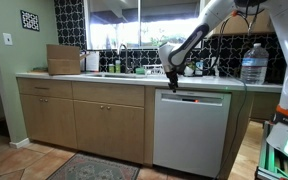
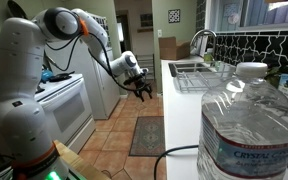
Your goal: Turn off the dishwasher
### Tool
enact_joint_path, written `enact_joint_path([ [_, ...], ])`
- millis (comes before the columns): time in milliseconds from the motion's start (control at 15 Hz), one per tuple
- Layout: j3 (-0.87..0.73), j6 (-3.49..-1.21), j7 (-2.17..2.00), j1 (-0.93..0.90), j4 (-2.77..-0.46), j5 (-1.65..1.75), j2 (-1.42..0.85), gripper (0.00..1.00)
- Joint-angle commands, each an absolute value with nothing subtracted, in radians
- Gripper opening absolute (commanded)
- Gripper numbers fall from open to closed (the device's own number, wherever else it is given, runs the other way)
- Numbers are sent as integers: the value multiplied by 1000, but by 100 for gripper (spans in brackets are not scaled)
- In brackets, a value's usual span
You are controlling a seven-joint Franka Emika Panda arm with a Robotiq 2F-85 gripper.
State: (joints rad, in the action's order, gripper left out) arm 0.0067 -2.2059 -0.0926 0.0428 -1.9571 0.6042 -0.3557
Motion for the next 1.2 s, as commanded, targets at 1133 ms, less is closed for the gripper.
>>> enact_joint_path([
  [1133, -59, -2236, 131, 81, -2408, 210, 295, 100],
])
